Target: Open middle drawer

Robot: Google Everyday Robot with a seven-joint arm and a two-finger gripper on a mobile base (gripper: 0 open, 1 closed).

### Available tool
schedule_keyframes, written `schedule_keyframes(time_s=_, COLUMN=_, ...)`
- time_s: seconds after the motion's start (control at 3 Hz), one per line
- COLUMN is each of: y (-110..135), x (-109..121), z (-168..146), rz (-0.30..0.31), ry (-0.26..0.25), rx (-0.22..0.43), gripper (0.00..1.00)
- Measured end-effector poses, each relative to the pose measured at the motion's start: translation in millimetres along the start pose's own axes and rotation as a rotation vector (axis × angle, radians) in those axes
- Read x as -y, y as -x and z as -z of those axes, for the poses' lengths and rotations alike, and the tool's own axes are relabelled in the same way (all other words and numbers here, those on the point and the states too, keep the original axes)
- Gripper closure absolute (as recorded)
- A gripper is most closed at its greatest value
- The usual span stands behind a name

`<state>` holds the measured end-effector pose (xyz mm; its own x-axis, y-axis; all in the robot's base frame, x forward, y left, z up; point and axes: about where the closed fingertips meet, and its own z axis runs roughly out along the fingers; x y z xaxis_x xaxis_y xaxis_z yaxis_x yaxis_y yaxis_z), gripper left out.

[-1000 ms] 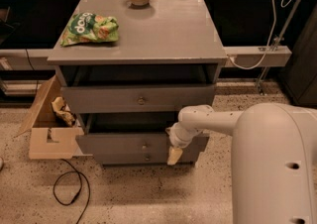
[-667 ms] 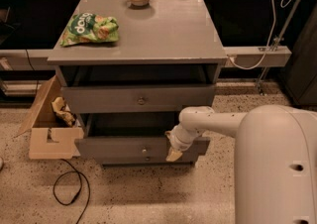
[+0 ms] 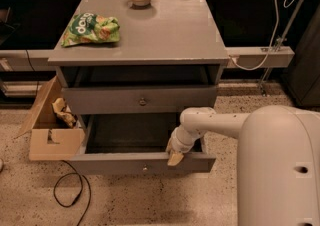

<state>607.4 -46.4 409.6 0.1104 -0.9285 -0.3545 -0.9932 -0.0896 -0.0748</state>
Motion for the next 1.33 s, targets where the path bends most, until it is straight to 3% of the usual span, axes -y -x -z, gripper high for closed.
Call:
schedule_keyframes(time_s=0.33, y=5, x=-20, z=7, rz=0.013, ry=-0.030, rx=0.020, gripper=1.00)
schedule_keyframes(time_s=0.67, y=5, x=-24, z=6, rz=0.015, ry=-0.035, rx=0.024, gripper=1.00)
schedule_keyframes(time_s=1.33, y=-1, x=-72, z=-3, rz=-0.034, ry=-0.057, rx=0.148, gripper=1.00)
